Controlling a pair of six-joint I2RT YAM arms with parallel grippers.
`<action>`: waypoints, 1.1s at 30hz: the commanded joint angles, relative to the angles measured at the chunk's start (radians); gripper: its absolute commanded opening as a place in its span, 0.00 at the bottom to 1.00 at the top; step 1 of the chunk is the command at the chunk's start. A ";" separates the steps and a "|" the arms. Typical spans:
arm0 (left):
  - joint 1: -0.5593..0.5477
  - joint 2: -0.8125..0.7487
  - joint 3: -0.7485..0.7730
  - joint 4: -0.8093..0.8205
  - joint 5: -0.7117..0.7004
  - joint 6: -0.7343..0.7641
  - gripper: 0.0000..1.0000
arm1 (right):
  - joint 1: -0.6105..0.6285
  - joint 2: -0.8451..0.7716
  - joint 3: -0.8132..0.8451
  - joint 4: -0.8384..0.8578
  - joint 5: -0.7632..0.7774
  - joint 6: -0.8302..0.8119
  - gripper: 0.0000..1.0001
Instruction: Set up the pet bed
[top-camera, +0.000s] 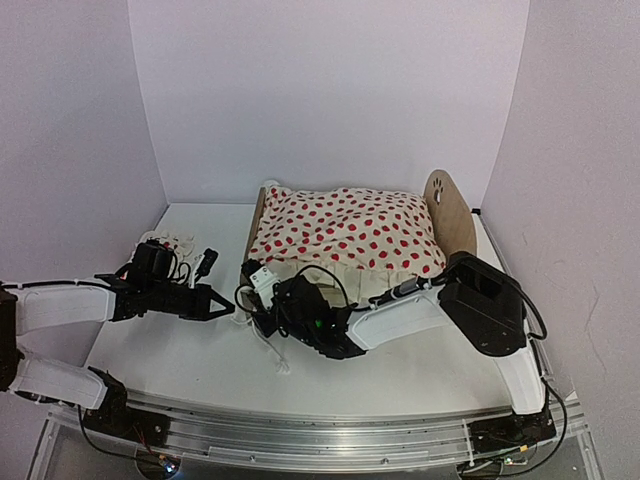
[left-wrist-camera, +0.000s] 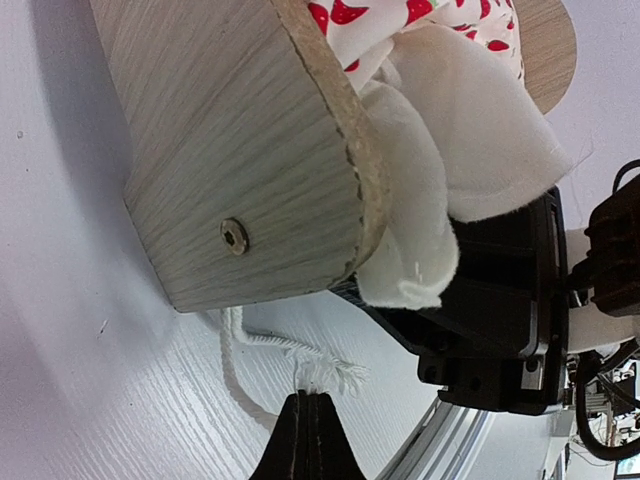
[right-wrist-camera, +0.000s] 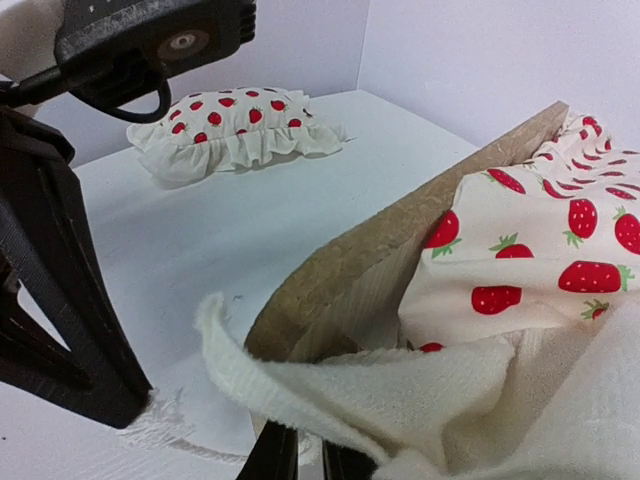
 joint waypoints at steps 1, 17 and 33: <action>0.001 -0.031 -0.004 0.038 0.007 0.005 0.00 | 0.013 0.051 0.055 0.082 0.075 -0.091 0.09; 0.003 -0.039 -0.013 0.066 -0.003 0.007 0.00 | 0.030 0.154 0.161 0.127 0.206 -0.273 0.10; 0.031 -0.020 0.017 0.049 -0.036 0.057 0.00 | 0.026 -0.014 -0.028 0.185 -0.020 -0.146 0.00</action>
